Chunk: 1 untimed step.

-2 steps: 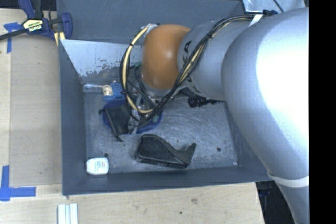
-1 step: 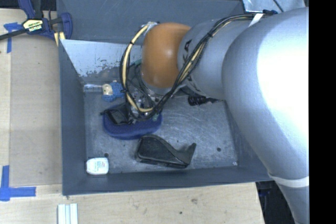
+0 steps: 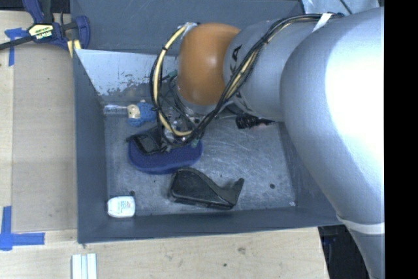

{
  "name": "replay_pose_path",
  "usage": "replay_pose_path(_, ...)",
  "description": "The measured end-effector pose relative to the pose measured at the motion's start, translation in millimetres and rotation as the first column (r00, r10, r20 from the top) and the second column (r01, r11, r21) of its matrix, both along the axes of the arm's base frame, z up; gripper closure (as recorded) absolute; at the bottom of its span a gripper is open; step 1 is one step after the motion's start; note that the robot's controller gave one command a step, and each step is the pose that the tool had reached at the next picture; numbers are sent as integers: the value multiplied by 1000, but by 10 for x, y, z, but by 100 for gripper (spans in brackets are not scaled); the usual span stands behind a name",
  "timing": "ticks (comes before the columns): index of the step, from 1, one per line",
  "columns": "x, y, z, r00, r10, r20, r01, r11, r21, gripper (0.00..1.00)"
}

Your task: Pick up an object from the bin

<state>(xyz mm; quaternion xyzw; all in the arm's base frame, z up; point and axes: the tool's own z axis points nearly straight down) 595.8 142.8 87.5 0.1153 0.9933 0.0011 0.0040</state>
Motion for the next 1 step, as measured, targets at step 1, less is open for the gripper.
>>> replay_pose_path(1, 24, -9, 506, 1000, -1, 0, 1, 1000, 0, 100)
